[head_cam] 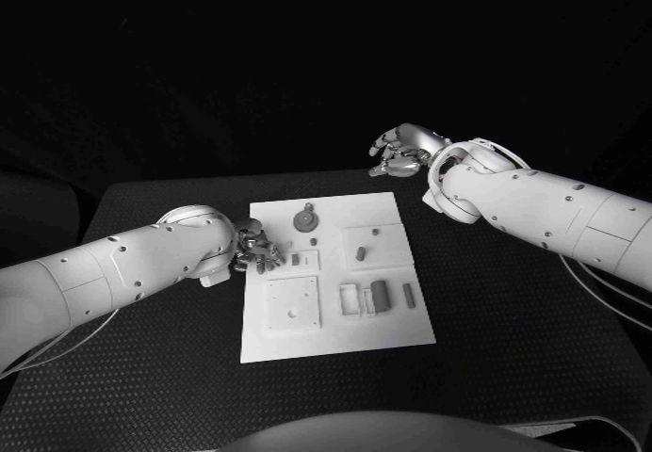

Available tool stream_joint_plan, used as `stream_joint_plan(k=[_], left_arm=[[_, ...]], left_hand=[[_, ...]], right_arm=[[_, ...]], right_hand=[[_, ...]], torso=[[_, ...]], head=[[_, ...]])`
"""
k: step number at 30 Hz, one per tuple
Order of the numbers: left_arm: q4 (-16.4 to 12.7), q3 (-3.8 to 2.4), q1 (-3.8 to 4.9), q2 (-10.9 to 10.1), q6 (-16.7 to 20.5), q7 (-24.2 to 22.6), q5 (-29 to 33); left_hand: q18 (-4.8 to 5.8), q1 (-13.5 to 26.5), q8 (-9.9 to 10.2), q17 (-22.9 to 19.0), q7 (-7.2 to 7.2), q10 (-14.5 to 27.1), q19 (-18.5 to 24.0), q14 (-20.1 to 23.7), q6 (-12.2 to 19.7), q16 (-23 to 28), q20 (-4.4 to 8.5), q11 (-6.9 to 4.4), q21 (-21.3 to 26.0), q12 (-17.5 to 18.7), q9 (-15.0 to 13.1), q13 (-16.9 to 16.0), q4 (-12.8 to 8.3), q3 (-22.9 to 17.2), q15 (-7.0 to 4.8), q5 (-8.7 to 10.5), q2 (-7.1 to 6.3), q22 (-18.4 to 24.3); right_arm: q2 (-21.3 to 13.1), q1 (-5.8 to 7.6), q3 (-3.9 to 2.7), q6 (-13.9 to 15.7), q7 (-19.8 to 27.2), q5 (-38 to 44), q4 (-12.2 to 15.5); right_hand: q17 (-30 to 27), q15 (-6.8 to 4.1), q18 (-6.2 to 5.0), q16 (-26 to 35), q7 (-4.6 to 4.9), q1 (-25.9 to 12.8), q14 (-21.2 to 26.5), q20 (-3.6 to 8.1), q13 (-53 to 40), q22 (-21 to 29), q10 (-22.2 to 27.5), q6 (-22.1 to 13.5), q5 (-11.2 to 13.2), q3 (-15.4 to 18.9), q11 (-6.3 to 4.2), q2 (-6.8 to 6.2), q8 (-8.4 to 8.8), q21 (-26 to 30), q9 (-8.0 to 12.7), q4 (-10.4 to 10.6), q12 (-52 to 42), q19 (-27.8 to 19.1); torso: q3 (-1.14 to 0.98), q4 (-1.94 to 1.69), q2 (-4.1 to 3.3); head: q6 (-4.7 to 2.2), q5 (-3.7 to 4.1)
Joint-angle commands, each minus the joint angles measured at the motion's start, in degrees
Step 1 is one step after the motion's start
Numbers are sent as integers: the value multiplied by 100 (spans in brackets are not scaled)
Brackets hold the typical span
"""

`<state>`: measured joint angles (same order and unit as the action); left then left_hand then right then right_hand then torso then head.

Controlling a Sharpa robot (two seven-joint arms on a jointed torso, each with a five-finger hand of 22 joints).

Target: Assemble the parts on the task board

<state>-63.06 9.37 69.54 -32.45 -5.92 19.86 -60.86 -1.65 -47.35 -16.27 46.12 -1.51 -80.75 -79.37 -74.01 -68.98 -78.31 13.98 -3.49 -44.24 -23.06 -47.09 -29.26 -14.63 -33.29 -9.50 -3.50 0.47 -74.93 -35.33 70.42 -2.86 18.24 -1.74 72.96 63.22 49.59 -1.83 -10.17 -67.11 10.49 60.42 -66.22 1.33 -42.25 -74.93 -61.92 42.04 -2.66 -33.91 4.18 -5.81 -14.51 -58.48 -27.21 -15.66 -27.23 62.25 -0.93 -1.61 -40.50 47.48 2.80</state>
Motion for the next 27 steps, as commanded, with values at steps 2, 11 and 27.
stream_joint_plan(k=[2, 11, 27], left_arm=[[23, 15, -18, -11, -202, 62, -31], [29, 14, -18, -15, -242, 63, -60], [64, 15, -18, 58, -207, 122, -362]], left_hand=[[-395, -368, -21, 9, -8, -33, -33, -7, -31, -36, 16, -10, -39, -28, -8, -10, -206, -231, -33, -21, 305, -116], [-394, -393, -28, 19, -4, -31, -28, -6, -32, -41, 20, -14, -48, -45, -27, -18, -207, -233, -36, -49, 297, -117], [-389, -397, -34, 27, -4, -28, -24, -3, -30, -42, 20, -15, -55, -63, -45, -26, -199, -226, -38, -70, 295, -116]], right_arm=[[4, -2, -2, -49, 29, 40, 0], [5, -4, -2, -47, 29, 40, -5], [-1, -5, -2, -47, 31, 40, 12]], right_hand=[[-8, -12, -483, 6, 47, -60, 32, 28, -10, -15, -4, -13, -11, 0, 25, -9, -32, 39, 3, 27, 24, -13], [-8, -12, -483, 5, 47, -61, 32, 28, -11, -16, -4, -13, -11, -1, 25, -9, -32, 40, 3, 28, 25, -13], [-9, -12, -483, 5, 47, -63, 33, 29, -13, -17, -4, -14, -11, -2, 25, -10, -33, 41, 3, 30, 26, -12]], torso=[[3, -1, -1], [7, -1, -1], [-3, 0, -2]], head=[[-11, 8], [2, 3], [5, 0]])
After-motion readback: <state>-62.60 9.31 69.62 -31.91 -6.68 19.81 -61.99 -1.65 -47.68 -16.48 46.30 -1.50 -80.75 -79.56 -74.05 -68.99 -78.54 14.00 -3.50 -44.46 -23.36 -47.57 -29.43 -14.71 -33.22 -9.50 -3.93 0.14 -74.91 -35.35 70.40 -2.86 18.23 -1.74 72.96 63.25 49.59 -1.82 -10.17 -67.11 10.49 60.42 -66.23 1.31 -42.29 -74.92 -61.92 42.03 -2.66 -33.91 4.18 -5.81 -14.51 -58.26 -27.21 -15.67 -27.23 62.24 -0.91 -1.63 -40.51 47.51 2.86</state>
